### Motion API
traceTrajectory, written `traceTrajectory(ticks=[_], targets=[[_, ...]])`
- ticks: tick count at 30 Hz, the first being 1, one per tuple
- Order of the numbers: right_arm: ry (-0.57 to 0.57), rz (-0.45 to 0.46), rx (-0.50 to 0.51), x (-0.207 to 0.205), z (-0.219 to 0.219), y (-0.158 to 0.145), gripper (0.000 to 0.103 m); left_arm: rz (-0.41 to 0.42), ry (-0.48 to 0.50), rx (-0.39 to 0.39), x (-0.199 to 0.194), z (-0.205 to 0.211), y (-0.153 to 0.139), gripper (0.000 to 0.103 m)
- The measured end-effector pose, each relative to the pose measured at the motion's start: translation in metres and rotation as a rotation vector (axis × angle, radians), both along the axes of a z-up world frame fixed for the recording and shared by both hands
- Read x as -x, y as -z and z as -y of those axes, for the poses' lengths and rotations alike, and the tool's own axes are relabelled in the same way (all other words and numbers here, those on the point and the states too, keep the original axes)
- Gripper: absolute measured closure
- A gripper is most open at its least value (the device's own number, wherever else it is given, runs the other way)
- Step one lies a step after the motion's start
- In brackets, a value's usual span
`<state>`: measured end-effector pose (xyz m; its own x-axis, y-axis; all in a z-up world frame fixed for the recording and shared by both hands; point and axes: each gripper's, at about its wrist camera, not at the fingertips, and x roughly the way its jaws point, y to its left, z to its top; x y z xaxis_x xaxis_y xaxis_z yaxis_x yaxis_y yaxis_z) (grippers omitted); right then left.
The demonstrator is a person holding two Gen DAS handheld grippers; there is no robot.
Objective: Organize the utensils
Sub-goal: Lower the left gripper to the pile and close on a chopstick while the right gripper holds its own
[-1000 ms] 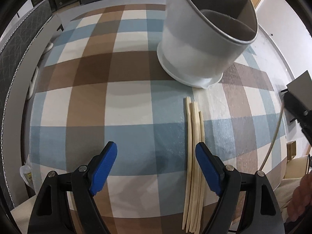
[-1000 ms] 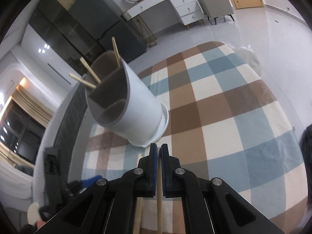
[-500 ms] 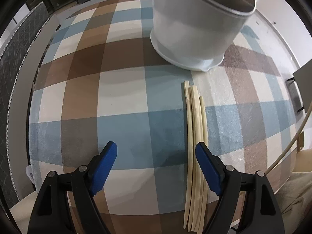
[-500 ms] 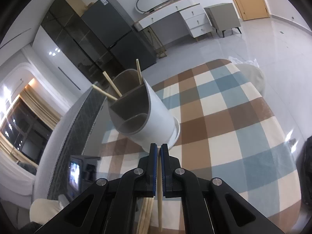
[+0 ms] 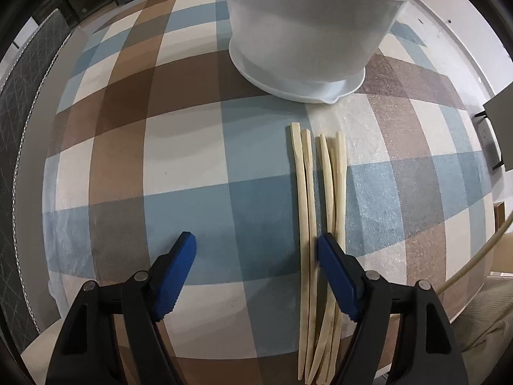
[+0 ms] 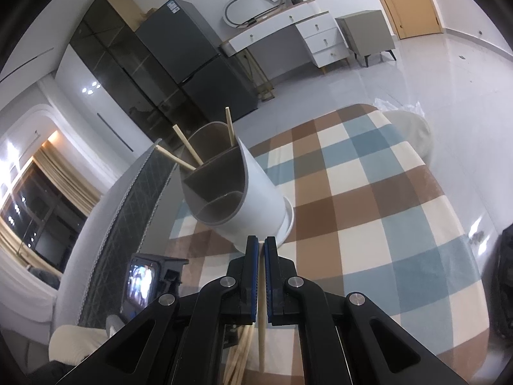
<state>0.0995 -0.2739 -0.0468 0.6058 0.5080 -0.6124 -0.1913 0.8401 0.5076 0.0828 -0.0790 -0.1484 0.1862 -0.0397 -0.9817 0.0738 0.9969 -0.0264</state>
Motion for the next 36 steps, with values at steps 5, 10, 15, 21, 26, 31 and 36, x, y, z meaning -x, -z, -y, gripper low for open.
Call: traceTrajectory(ticks=[5,10,15,21,26,31,36], targets=[[0.005,-0.006,-0.008,-0.001,0.002,0.000,0.100,-0.005,-0.049,0.056,-0.007,-0.007,-0.004,0.031],[-0.002,-0.006,-0.010,-0.001,-0.001,0.000,0.100,-0.012,-0.061,0.052,-0.008,-0.014,-0.001,0.031],[0.001,-0.008,-0.005,-0.002,-0.002,0.001,0.100,0.001,-0.030,-0.001,-0.018,-0.001,0.003,0.031],[0.005,-0.012,-0.010,-0.002,0.000,0.001,0.100,0.001,-0.082,0.011,-0.020,-0.010,0.004,0.031],[0.002,-0.010,-0.015,-0.002,0.000,0.001,0.100,0.046,-0.078,0.037,-0.018,-0.013,-0.009,0.031],[0.007,-0.017,-0.019,-0.003,0.000,0.002,0.100,-0.003,-0.082,-0.004,-0.014,0.006,0.003,0.031],[0.003,-0.016,-0.023,-0.003,-0.002,0.001,0.100,-0.003,-0.087,-0.023,-0.018,0.006,0.009,0.030]])
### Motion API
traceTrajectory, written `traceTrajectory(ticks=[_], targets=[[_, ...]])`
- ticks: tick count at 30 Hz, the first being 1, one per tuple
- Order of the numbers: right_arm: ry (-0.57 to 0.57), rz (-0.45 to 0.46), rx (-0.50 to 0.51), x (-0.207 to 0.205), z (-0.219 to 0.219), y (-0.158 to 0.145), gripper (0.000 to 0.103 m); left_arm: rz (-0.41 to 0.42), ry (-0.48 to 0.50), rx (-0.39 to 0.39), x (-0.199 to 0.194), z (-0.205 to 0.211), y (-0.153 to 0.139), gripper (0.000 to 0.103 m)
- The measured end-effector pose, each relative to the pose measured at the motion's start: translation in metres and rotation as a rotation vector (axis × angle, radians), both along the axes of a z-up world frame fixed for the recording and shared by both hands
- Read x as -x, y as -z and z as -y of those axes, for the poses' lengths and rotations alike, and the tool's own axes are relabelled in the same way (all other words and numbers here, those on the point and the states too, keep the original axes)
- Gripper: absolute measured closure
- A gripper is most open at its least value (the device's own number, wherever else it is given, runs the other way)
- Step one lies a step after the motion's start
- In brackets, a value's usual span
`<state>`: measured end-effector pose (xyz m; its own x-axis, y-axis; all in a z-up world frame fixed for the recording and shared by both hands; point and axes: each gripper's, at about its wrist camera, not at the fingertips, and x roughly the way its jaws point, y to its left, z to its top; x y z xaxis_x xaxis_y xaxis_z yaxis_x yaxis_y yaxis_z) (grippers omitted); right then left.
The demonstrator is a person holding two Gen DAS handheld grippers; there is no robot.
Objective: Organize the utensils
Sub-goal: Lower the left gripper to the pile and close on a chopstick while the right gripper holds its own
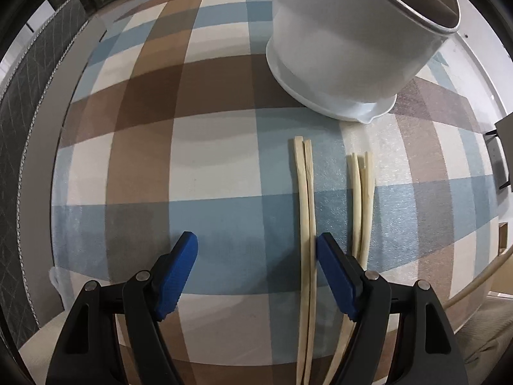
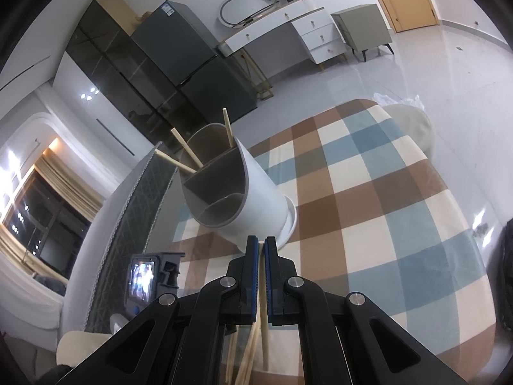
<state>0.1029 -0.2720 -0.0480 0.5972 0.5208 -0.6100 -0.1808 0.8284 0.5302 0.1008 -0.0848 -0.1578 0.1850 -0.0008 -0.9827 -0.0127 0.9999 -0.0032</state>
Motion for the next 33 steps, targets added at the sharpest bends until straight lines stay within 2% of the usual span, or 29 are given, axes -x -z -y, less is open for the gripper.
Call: traceTrajectory(ticks=[3,6,8,11,14,18,23,25,33], targets=[[0.002,0.004,-0.002,0.001,0.000,-0.001,0.100,0.000,-0.023,-0.005,0.002,-0.002,-0.001,0.031],[0.007,-0.001,-0.010,0.000,0.002,-0.001,0.100,0.038,-0.052,0.068,0.003,-0.008,-0.014,0.031],[0.007,-0.007,-0.012,0.000,0.002,0.000,0.100,0.050,-0.037,0.030,0.002,-0.005,-0.014,0.031],[0.005,-0.007,-0.010,0.000,0.000,0.000,0.100,0.019,-0.032,0.006,-0.002,-0.002,0.000,0.031],[0.008,-0.006,-0.013,-0.001,0.001,0.000,0.100,0.023,-0.063,0.010,0.001,-0.009,-0.008,0.031],[0.006,-0.005,-0.015,-0.001,0.000,-0.001,0.100,0.075,-0.109,0.015,-0.006,-0.020,-0.019,0.031],[0.004,-0.004,-0.013,-0.001,-0.001,-0.001,0.100,0.081,-0.111,0.007,-0.023,-0.015,-0.016,0.030],[0.006,-0.006,-0.015,-0.001,0.000,0.000,0.100,0.094,-0.117,0.032,-0.026,-0.022,-0.013,0.030],[0.003,-0.011,-0.015,-0.003,-0.003,0.001,0.100,0.068,-0.157,0.064,-0.029,-0.052,-0.013,0.031]])
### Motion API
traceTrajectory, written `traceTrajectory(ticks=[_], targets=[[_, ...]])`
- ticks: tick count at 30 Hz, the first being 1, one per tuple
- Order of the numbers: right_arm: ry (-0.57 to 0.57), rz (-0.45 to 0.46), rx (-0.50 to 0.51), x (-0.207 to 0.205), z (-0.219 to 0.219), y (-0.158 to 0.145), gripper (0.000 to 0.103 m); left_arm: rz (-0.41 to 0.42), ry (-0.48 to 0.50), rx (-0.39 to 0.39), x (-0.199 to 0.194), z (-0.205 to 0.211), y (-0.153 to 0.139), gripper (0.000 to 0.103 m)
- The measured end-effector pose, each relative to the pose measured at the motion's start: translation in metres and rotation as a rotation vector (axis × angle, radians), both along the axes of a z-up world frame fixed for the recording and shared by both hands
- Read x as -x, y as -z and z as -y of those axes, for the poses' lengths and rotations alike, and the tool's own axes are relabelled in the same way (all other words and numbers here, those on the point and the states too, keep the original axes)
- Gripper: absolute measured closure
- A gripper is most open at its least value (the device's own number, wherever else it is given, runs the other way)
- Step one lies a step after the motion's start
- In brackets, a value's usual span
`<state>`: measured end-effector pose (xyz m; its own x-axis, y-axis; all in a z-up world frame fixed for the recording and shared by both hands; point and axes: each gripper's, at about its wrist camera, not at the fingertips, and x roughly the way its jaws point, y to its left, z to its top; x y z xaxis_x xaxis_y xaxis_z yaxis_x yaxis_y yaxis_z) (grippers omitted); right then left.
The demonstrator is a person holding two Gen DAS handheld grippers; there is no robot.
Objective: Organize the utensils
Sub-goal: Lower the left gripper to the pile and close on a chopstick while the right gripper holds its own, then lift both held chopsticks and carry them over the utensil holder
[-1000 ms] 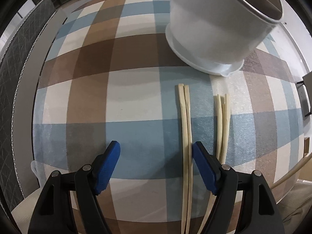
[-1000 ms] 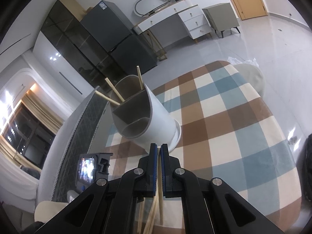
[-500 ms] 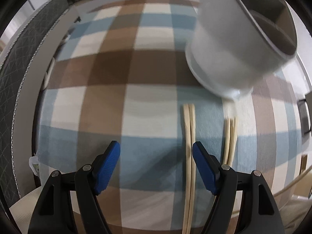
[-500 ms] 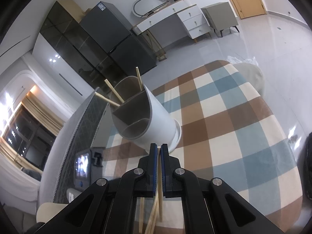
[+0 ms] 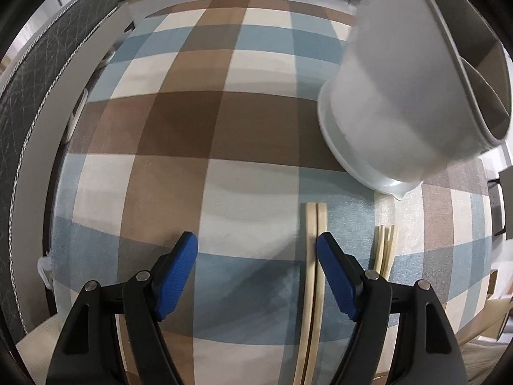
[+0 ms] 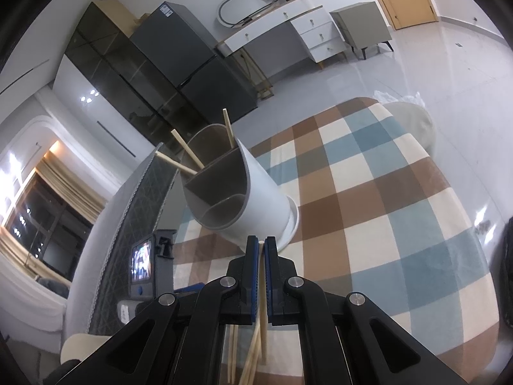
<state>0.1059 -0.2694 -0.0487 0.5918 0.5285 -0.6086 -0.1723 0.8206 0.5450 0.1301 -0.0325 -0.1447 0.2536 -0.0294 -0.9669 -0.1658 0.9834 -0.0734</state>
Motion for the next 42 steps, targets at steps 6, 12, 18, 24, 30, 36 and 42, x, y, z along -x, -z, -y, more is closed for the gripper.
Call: traceTrajectory(ticks=[6,12,18,24,30,36,42], targets=[[0.003,-0.003,-0.002,0.000,-0.001,0.001,0.100,0.006,-0.002,-0.007,-0.003,-0.011,0.006,0.031],[-0.001,-0.003,0.002,0.000,-0.002,0.001,0.100,0.000,0.036,-0.051,-0.008,-0.006,0.011,0.031],[0.002,-0.002,0.006,0.000,-0.002,0.002,0.100,0.040,0.060,-0.050,-0.015,0.004,0.001,0.078],[-0.003,0.000,0.010,-0.001,-0.001,0.002,0.100,0.038,0.094,0.010,-0.017,-0.003,0.004,0.101],[-0.026,0.052,0.058,0.004,-0.011,-0.007,0.100,0.130,0.082,0.092,-0.007,-0.010,-0.019,0.101],[-0.055,0.128,0.111,0.018,-0.025,-0.018,0.100,0.386,0.088,0.157,0.034,-0.013,-0.084,0.101],[-0.074,0.197,0.186,0.037,-0.039,-0.027,0.100,0.550,0.163,0.138,0.068,0.017,-0.130,0.101]])
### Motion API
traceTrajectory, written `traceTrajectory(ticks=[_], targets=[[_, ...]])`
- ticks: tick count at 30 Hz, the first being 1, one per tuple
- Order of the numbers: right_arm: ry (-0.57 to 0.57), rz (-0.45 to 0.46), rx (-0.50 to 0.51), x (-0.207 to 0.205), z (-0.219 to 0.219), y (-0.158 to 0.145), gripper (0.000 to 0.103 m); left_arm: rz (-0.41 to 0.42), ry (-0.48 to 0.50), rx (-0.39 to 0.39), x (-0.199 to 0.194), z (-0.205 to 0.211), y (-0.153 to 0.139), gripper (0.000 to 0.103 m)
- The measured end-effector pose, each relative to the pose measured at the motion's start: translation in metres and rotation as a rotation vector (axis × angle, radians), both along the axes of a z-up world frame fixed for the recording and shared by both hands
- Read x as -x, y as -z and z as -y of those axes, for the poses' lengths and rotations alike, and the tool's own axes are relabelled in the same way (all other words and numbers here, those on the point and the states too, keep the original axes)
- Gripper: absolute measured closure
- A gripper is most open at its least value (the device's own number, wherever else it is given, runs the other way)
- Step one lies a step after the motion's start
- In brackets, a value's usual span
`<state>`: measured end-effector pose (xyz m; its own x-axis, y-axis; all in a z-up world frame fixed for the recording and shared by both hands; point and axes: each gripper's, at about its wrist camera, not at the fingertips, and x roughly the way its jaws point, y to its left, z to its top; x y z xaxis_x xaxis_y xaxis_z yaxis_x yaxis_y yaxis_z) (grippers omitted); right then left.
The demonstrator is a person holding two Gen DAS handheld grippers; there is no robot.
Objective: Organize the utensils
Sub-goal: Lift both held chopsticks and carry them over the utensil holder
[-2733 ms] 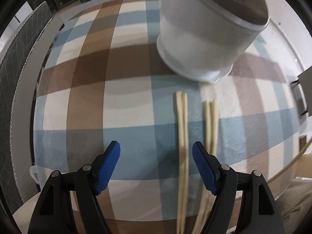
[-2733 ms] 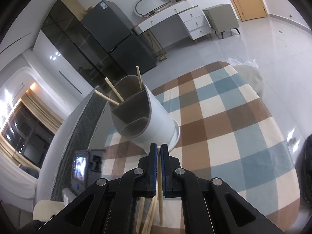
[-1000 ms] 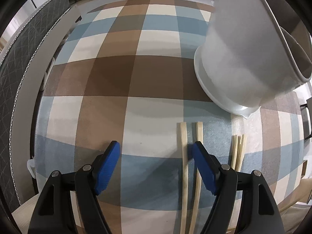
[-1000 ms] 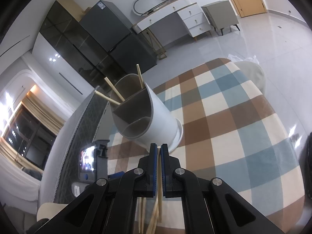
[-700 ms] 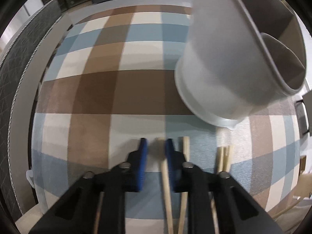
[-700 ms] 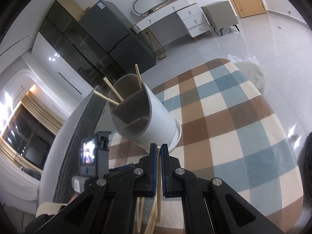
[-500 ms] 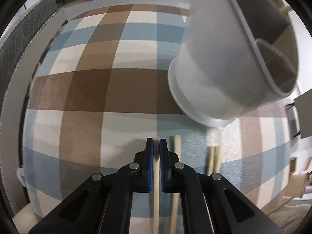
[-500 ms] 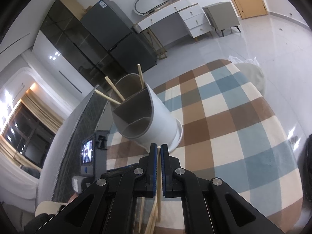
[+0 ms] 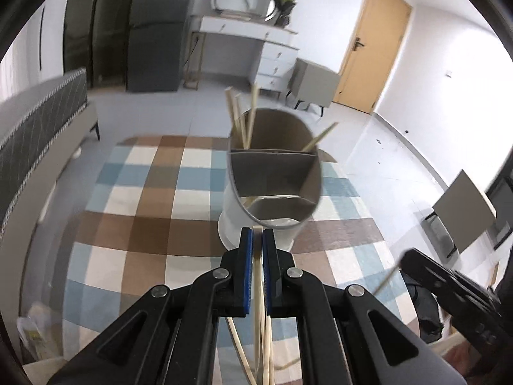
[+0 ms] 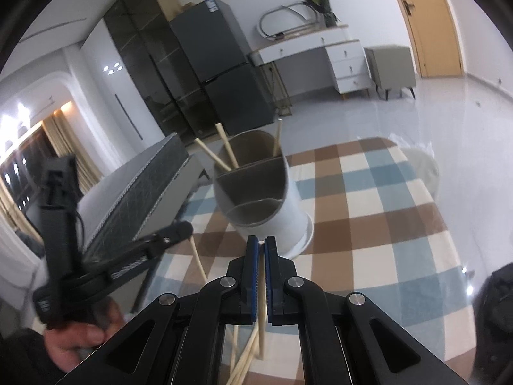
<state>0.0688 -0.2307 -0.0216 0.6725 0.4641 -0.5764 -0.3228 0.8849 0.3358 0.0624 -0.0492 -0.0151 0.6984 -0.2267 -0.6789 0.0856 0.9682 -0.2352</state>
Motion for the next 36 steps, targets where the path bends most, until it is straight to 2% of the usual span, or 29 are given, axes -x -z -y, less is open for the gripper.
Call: traceTrajectory(ticks=[4,15,21,28,36], targets=[[0.016,0.015,0.013,0.010,-0.001,-0.003,0.100,0.009,0.006,0.008,0.018,-0.002,-0.003,0.101],[0.039,0.068,0.053,0.033,-0.009,-0.018,0.100,0.049,0.036,0.031,0.031,-0.016,-0.022,0.102],[0.043,0.094,0.056,0.039,-0.011,-0.030,0.100,0.056,0.082,0.032,0.029,-0.018,-0.028,0.102],[0.042,0.104,0.045,0.039,-0.011,-0.039,0.100,0.071,0.092,0.045,0.023,-0.024,-0.043,0.102],[0.037,0.139,0.033,0.027,-0.011,-0.063,0.100,0.060,0.102,0.063,0.005,-0.028,-0.062,0.102]])
